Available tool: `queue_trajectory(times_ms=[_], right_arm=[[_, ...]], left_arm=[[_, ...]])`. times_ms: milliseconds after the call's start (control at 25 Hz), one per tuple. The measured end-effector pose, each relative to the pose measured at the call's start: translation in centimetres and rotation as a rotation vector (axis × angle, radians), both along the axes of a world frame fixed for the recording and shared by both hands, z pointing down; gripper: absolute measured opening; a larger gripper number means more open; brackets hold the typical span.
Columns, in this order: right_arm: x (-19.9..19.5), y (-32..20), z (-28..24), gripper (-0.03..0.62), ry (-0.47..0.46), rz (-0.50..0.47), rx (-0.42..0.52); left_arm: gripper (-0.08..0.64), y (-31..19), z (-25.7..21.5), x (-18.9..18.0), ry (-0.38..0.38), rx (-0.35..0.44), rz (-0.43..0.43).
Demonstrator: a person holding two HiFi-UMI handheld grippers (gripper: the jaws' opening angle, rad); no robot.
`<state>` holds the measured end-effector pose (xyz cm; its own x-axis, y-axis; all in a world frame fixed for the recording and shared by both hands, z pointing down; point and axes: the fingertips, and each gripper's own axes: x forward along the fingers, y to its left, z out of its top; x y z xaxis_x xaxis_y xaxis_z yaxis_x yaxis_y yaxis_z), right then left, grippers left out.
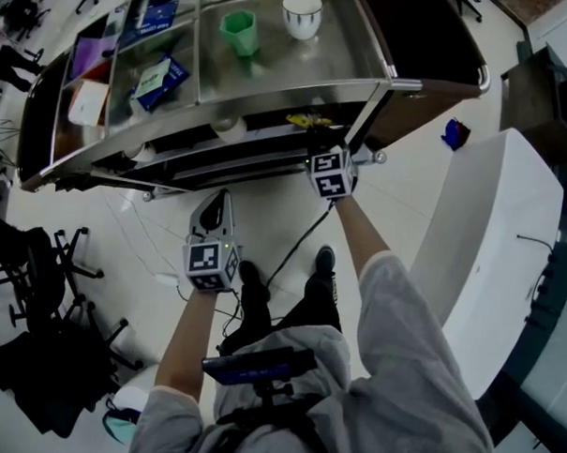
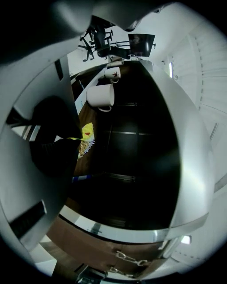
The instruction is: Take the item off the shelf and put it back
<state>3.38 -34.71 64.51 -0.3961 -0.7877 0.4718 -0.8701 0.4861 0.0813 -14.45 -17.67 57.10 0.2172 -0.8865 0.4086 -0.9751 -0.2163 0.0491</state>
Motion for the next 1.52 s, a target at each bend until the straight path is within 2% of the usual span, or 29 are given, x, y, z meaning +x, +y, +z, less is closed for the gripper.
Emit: queue_trajectory(times_ms=[120,720,1200,1320,1520], right_arm=[[0.2,2.1,-2.5,0.011,-0.01,-0.001,0.01],[2.4,13.8,-13.6,0.011,-0.054,0.004,0.088],[1.8,19.9,-15.5,0.011,-0.078,-0.019,0.112],[1.8,20.8,-16.0,0.011,-0.106,0.001,0.099],[2.3,21.7,-15.9,0.011,-0.118,0.021,0.1]], left_arm=[[0.006,0.6,-1.4,-0.4,-0.014,0.014,0.011],[0.006,4.9,-6.0,-2.1,0.02,0.046,0.019],[0.006,7.4,-7.3,-3.9,0.034,0.078,0.004],[0.006,7.7,-7.6,-4.1,0.037,0.084,-0.005],[0.006,8.1,-8.3,-4.5,0.007,0.103,0.002]])
